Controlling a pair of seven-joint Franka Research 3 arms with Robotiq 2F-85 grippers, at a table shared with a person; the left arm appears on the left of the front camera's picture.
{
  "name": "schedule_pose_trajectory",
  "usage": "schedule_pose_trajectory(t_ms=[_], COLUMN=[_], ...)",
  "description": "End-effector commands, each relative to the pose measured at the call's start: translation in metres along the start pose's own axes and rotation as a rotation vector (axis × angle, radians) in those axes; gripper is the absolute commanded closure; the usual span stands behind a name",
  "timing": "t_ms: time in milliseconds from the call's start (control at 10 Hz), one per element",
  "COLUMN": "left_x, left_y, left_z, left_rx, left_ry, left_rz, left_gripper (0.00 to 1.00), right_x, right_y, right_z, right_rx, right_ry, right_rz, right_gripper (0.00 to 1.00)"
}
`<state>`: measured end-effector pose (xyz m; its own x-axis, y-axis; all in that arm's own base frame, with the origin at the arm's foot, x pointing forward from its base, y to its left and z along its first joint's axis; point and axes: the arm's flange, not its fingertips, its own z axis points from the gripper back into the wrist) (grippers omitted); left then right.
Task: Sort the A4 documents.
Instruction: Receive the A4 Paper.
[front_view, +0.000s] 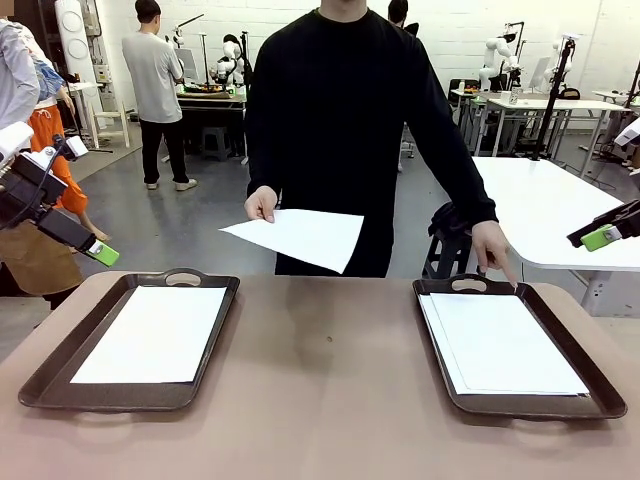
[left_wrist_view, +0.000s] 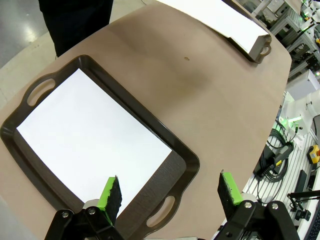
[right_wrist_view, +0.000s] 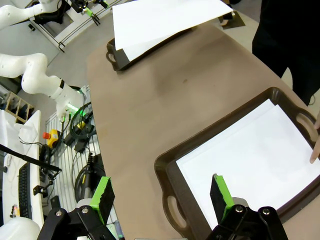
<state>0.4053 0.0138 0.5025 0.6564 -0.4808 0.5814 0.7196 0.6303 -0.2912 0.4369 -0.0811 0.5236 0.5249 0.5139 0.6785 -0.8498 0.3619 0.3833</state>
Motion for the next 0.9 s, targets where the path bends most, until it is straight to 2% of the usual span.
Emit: schedule_pose_trajectory(t_ms=[0, 400, 800], left_x=[0.0, 0.0, 0.0], left_y=[0.0, 0.0, 0.0], left_z=[0.001, 0.001, 0.001], left_rx=[0.0, 0.0, 0.0], left_ry=[-0.001, -0.001, -0.001], left_rz=[-0.004, -0.004, -0.004], left_gripper=[0.0, 0.0, 0.0], right_x=[0.001, 0.004, 0.001], right_y=[0.001, -0.003, -0.009], right_z=[0.0, -0.003, -0.011], right_rx=[0.0, 0.031, 0.085], right_ry=[0.0, -0.024, -0.08], right_rz=[0.007, -0.03, -0.146], right_gripper=[0.0, 0.0, 0.0])
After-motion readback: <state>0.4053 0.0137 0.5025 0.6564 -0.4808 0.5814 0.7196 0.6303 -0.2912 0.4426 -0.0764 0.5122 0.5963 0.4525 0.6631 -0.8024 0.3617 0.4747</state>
